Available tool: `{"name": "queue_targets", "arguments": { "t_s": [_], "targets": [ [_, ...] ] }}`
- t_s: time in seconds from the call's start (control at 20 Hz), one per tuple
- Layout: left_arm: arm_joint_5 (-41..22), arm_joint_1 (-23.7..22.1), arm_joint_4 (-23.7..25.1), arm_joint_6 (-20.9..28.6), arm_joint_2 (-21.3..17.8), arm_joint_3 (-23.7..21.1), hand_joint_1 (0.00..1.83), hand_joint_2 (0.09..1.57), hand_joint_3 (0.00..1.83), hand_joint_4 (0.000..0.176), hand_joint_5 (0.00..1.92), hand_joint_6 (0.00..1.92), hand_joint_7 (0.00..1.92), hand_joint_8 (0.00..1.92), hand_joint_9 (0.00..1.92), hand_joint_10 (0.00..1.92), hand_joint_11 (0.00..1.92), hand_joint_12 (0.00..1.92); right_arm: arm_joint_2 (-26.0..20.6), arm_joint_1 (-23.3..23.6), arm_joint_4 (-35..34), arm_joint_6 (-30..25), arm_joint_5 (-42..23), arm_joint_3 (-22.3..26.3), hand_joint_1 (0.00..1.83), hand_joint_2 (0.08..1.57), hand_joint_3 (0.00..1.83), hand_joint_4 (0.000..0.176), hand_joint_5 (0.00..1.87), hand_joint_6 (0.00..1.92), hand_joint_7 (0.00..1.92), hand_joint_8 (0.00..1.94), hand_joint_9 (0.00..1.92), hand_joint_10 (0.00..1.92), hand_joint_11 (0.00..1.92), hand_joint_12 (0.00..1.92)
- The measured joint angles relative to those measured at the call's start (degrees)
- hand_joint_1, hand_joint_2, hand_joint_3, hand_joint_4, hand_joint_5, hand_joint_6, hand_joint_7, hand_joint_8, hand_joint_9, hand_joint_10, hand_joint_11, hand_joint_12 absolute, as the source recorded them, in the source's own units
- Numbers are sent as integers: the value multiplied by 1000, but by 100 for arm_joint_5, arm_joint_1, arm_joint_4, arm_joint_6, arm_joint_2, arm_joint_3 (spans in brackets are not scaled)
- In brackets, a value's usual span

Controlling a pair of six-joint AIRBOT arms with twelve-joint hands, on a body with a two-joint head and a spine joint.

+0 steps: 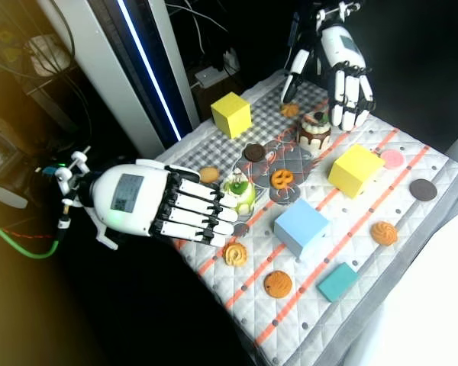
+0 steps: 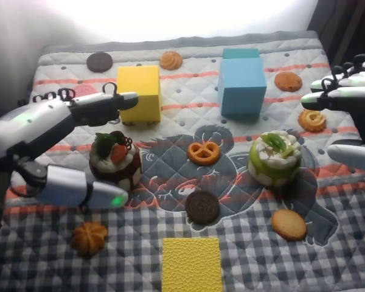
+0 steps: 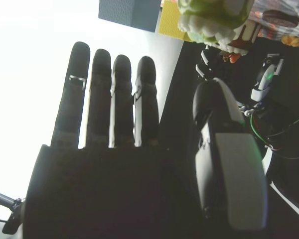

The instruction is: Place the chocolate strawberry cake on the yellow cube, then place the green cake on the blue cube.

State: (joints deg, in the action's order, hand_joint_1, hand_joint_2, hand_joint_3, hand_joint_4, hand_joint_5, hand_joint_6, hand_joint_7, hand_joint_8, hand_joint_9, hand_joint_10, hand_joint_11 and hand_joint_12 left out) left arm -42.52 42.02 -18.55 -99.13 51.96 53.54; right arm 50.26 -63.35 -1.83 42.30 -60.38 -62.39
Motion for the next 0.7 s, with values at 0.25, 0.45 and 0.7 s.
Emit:
{"name": "queue_targets", "arguments": {
  "t_s": [0.25, 0.45, 0.7],
  "targets": [
    [444, -114, -2, -4, 229, 254, 897, 831, 2, 126, 394, 7, 568, 13, 523, 16, 0, 900, 0, -17, -2, 0, 2, -2, 460, 1267, 0, 1, 518, 0, 442, 3, 424, 2, 170, 679],
    [525, -170, -9, -7, 328, 363, 1001, 848, 1, 68, 590, 11, 755, 15, 679, 60, 0, 1335, 7, -42, 2, 0, -2, -2, 452, 1264, 0, 0, 541, 7, 447, 2, 419, 1, 167, 682],
    [520, -199, -74, 0, 404, 452, 1077, 899, 4, 0, 775, 16, 892, 25, 761, 88, 29, 1431, 13, -42, 11, 0, 2, -2, 377, 1266, 0, 0, 573, 8, 458, 1, 419, 4, 88, 770]
  ]
}}
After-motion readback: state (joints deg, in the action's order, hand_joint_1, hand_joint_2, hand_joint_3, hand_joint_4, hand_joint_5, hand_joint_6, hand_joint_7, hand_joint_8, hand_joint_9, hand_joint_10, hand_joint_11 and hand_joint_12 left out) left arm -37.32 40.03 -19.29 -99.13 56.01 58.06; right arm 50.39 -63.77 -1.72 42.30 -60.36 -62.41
